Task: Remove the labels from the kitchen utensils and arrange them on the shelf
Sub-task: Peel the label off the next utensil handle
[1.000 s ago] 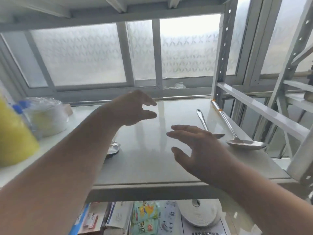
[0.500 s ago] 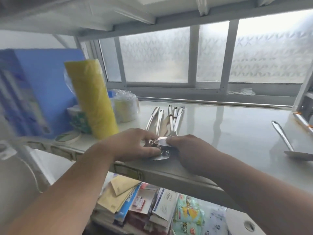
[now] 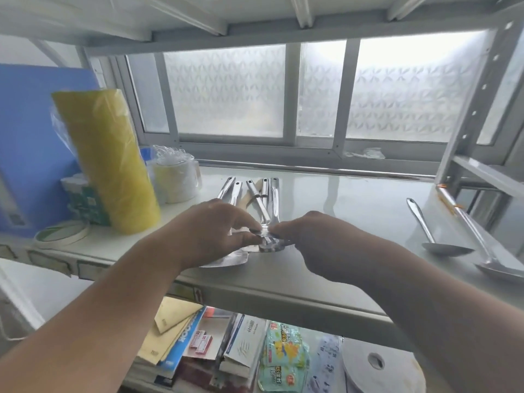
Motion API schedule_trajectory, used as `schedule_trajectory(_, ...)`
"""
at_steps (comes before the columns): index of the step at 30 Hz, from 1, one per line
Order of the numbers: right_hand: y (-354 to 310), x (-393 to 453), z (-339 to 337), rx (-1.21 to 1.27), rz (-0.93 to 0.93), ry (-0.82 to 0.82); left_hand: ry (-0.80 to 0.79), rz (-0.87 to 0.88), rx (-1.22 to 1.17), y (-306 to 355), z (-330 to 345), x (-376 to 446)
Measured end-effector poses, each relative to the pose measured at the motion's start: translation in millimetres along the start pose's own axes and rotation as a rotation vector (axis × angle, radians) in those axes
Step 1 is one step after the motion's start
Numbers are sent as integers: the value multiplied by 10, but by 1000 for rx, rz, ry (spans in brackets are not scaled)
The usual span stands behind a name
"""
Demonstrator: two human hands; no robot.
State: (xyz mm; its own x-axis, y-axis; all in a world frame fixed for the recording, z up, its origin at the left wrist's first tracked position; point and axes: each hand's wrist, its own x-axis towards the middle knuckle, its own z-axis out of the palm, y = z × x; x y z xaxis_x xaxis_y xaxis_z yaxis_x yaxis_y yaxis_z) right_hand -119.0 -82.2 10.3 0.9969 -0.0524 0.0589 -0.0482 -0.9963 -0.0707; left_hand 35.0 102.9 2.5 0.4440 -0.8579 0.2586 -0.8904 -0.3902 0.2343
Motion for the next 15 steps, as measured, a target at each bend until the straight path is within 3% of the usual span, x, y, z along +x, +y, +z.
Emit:
schedule_trajectory(4, 74, -116, -53, 24, 4, -17, 129, 137, -79, 151, 12, 108)
schedule_trajectory(10, 168, -362, -156, -131, 144, 200, 366, 231, -133, 420, 150, 254)
schedule_trajectory(15, 352, -672, -159, -246, 235, 227, 302, 247, -206, 748, 344, 452)
